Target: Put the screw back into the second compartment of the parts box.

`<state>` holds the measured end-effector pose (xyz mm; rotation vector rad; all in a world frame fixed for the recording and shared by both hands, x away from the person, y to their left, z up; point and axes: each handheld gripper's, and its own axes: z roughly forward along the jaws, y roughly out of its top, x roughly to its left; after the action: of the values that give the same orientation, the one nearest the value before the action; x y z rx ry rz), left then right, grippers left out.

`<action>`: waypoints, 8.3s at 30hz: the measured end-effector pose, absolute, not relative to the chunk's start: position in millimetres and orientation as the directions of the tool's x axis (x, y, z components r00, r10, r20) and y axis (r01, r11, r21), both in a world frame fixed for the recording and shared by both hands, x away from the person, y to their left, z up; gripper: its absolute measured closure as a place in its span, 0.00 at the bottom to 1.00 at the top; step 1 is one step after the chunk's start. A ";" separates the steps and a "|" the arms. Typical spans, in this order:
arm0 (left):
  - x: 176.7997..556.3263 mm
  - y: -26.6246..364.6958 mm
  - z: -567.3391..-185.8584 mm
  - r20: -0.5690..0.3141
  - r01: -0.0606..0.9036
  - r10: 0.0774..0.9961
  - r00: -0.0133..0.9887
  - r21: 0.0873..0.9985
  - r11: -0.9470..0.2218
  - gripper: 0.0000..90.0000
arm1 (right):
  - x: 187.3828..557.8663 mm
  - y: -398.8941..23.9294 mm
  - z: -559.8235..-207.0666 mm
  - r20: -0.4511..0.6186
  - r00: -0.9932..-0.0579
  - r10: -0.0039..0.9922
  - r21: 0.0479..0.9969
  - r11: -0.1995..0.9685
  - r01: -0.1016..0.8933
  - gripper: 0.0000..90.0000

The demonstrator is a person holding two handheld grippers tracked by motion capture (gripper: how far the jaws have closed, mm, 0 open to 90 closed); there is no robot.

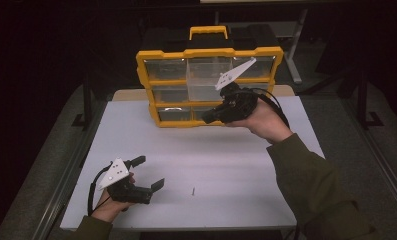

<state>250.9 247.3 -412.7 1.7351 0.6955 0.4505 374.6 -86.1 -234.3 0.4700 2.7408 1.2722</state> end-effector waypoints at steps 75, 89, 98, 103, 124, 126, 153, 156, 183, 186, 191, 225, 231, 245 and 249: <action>251.2 248.8 -412.6 -0.042 0.219 0.654 0.755 0.957 -0.191 0.00 | 457.5 -99.7 -173.9 0.037 -0.838 0.545 0.777 0.511 0.367 0.99; 250.5 247.9 -413.0 -0.050 0.227 0.657 0.752 0.956 -0.186 0.00 | 430.1 -100.0 -162.0 0.053 -0.882 0.469 0.808 0.498 0.314 0.99; 250.5 247.9 -413.1 -0.052 0.228 0.658 0.751 0.956 -0.185 0.00 | 411.5 -96.2 -165.2 0.033 -0.903 0.428 0.812 0.516 0.274 0.99; 250.5 247.7 -413.1 -0.051 0.227 0.658 0.752 0.956 -0.185 0.00 | 403.7 -95.4 -173.5 0.039 -0.910 0.414 0.812 0.517 0.270 0.99; 251.0 247.2 -414.0 -0.053 0.222 0.659 0.751 0.959 -0.176 0.00 | 387.4 -99.0 -228.7 0.026 -0.910 0.414 0.790 0.549 0.272 0.99; 250.7 247.8 -413.8 -0.052 0.228 0.660 0.749 0.956 -0.183 0.00 | 386.7 -99.1 -233.7 0.024 -0.912 0.410 0.788 0.554 0.270 0.99; 250.6 247.5 -414.3 -0.055 0.227 0.660 0.750 0.958 -0.178 0.00 | 369.4 -90.2 -314.0 0.045 -0.887 0.459 0.747 0.574 0.335 0.43; 250.6 247.9 -414.1 -0.054 0.229 0.660 0.749 0.956 -0.182 0.00 | 367.2 -89.7 -320.1 0.061 -0.875 0.480 0.741 0.565 0.362 0.30; 250.2 247.4 -413.8 -0.050 0.223 0.658 0.751 0.958 -0.181 0.00 | 336.7 -86.4 -392.0 0.154 -0.858 0.489 0.726 0.534 0.434 0.22; 250.0 247.5 -413.9 -0.051 0.224 0.658 0.751 0.958 -0.180 0.00 | 334.6 -84.1 -396.1 0.129 -0.867 0.481 0.718 0.558 0.417 0.22; 250.2 247.6 -413.9 -0.050 0.223 0.657 0.752 0.958 -0.182 0.00 | 328.5 -79.8 -403.1 0.136 -0.873 0.469 0.718 0.561 0.413 0.23; 249.4 247.0 -413.1 -0.052 0.223 0.656 0.753 0.958 -0.181 0.00 | 304.1 -34.7 -442.7 0.257 -0.913 0.316 0.651 0.642 0.406 0.67; 249.4 246.7 -413.1 -0.050 0.222 0.655 0.754 0.958 -0.182 0.00 | 301.6 -28.5 -445.7 0.246 -0.913 0.325 0.641 0.652 0.405 0.70; 249.7 246.2 -413.5 -0.052 0.221 0.654 0.755 0.958 -0.180 0.00 | 306.7 -26.8 -439.4 0.183 -0.929 0.321 0.676 0.646 0.356 0.73; 249.7 245.7 -413.4 -0.050 0.221 0.654 0.755 0.958 -0.182 0.00 | 314.3 -22.2 -439.1 0.193 -0.934 0.301 0.694 0.631 0.347 0.74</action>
<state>249.7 245.7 -413.4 1.7500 0.6896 0.4476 314.3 -22.2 -439.1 0.5752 2.8899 1.2489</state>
